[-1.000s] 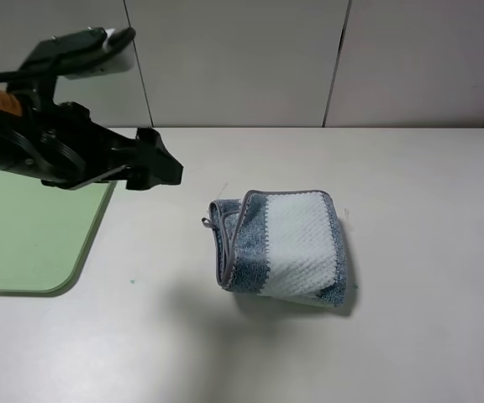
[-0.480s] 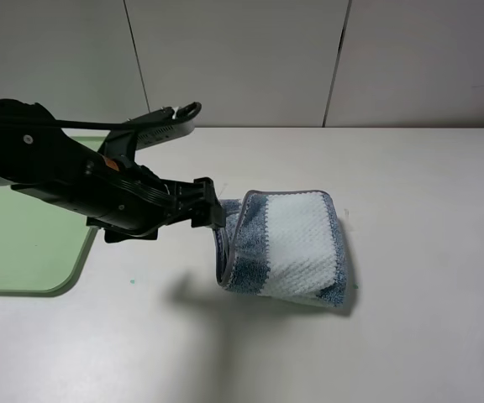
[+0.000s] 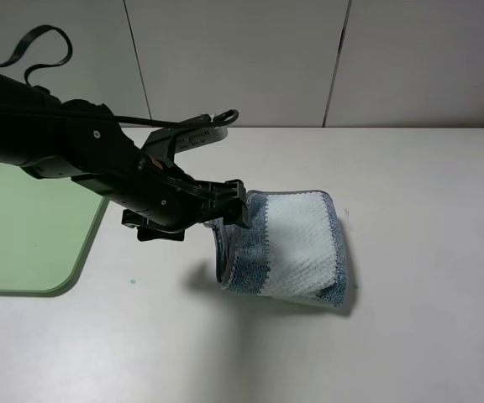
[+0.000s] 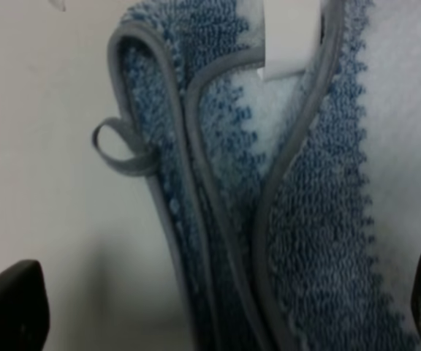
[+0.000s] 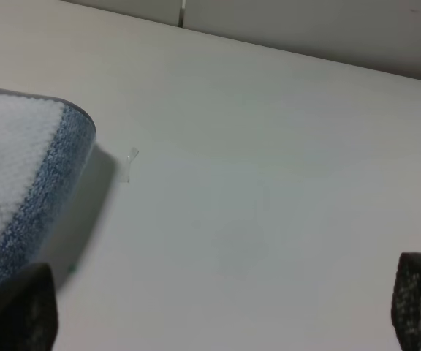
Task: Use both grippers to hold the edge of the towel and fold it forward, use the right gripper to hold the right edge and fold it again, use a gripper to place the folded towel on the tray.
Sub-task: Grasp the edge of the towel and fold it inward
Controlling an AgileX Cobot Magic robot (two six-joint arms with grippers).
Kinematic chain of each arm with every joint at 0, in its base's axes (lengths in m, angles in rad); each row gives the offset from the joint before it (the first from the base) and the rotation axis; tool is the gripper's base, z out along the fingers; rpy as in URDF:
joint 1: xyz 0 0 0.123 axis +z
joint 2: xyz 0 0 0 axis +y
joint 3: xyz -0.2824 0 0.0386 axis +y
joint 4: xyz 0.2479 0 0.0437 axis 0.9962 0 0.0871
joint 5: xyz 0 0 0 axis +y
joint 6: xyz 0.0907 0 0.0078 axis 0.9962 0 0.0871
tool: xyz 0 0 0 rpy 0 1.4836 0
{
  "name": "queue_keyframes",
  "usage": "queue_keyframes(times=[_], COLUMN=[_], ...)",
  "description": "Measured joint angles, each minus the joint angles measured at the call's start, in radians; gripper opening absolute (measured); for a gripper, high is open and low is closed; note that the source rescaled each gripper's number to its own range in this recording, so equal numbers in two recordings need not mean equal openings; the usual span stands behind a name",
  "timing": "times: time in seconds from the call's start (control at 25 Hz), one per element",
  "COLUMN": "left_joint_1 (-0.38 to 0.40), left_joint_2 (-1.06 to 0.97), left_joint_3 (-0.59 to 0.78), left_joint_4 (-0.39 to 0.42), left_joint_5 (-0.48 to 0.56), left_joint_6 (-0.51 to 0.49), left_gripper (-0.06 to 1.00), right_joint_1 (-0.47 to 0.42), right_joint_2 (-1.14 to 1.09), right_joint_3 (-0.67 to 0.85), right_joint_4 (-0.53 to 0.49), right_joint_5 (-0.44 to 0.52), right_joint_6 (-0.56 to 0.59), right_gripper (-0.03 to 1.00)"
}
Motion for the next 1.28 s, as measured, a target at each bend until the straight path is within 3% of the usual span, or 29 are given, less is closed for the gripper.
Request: queue_keyframes(times=[0.36, 0.84, 1.28], left_joint_1=[-0.030, -0.041, -0.042], left_joint_2=[0.144, 0.289, 0.364], left_joint_3=[-0.112, -0.275, -0.355], left_joint_4=[-0.001, -0.001, -0.004], left_joint_5=[0.027, 0.139, 0.156], left_joint_6=[0.000, 0.014, 0.062], left_gripper=[1.00, 1.00, 0.99], right_joint_1=[0.000, 0.000, 0.000], right_joint_2=[0.000, 0.000, 0.000], right_joint_3=[0.000, 0.000, 0.000], right_joint_4=[0.000, 0.000, 0.003], right_joint_5=[0.000, 0.000, 0.000], right_joint_6=[0.000, 0.000, 0.000], right_gripper=[1.00, 1.00, 1.00])
